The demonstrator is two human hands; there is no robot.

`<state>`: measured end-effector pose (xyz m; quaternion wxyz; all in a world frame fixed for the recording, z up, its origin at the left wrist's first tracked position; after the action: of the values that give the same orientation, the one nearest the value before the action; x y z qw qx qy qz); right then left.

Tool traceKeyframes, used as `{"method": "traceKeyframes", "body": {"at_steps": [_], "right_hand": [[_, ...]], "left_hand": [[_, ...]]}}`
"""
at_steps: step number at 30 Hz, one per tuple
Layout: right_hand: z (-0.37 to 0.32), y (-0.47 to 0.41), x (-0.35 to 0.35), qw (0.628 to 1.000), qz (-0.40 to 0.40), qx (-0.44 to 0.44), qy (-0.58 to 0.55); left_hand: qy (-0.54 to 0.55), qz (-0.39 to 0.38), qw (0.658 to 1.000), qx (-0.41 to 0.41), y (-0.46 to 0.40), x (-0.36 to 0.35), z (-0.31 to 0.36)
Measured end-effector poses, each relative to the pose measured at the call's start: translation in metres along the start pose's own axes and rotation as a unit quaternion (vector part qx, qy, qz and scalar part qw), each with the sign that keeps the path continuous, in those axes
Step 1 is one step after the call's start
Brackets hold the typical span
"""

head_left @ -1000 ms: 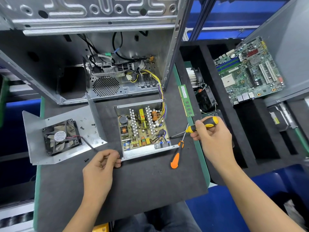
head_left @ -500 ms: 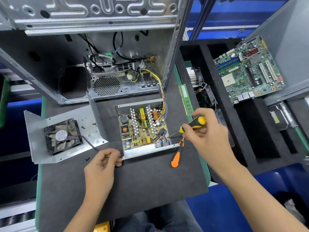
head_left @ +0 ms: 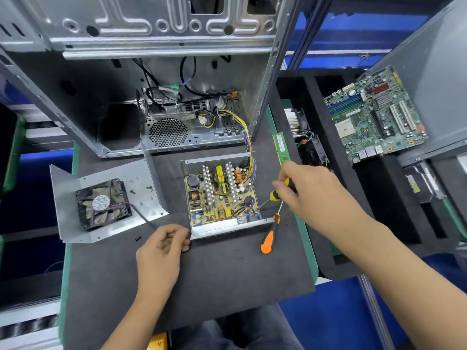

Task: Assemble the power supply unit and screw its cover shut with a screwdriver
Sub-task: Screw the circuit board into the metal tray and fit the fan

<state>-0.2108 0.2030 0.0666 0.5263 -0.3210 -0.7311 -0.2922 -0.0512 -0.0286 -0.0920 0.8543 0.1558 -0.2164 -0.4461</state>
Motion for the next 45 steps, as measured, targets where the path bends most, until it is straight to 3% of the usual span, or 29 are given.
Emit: {"method": "traceKeyframes", "body": {"at_steps": [3,7,13,15,18,20,24,32,35,38,42,45], "right_hand": [[0.004,-0.001,0.0,0.988,-0.082,-0.032,0.128],[-0.006,-0.005,-0.006,0.989,-0.145,0.031,0.01],[-0.002,-0.009,-0.006,0.962,-0.189,0.021,0.195],[0.0,-0.008,-0.008,0.966,-0.216,0.014,0.143],[-0.008,-0.01,-0.008,0.978,-0.198,0.046,0.046],[-0.01,-0.012,-0.008,0.972,-0.191,0.077,0.116],[-0.004,-0.011,-0.011,0.953,-0.232,0.049,0.188],[-0.016,-0.004,-0.025,0.9,-0.301,0.226,0.218],[-0.026,-0.006,-0.018,0.909,-0.233,0.293,0.181],[-0.022,-0.006,-0.022,0.904,-0.23,0.297,0.203],[-0.013,-0.01,-0.023,0.914,-0.241,0.223,0.24],[-0.016,-0.008,-0.028,0.912,-0.249,0.232,0.227]], "left_hand": [[-0.021,0.012,1.0,-0.016,0.0,-0.001,-0.002],[-0.053,0.028,0.998,-0.035,0.0,-0.001,-0.006],[-0.086,0.052,0.993,-0.056,0.003,-0.004,-0.004],[-0.114,0.07,0.988,-0.074,0.006,-0.004,0.001],[-0.16,0.088,0.978,-0.099,0.01,-0.008,0.008],[-0.19,0.099,0.969,-0.123,0.013,-0.011,0.012],[-0.224,0.117,0.957,-0.141,0.011,-0.011,0.016],[-0.366,0.137,0.904,-0.173,0.013,-0.024,0.027],[-0.379,0.147,0.897,-0.176,0.013,-0.024,0.029],[-0.381,0.146,0.893,-0.188,0.016,-0.026,0.032],[-0.405,0.167,0.879,-0.189,0.016,-0.026,0.033],[-0.414,0.159,0.879,-0.175,0.012,-0.027,0.029]]}}
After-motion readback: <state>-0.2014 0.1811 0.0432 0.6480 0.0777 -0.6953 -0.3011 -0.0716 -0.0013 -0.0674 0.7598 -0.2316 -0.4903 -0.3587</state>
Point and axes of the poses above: each hand's wrist, its own y-axis away from the middle knuckle, its own x-axis out of the back of the hand, z = x × y, the point moved 8 cm from there along -y, towards the middle knuckle, and after that the axes turned 13 degrees about x, right-handed, at the moved point
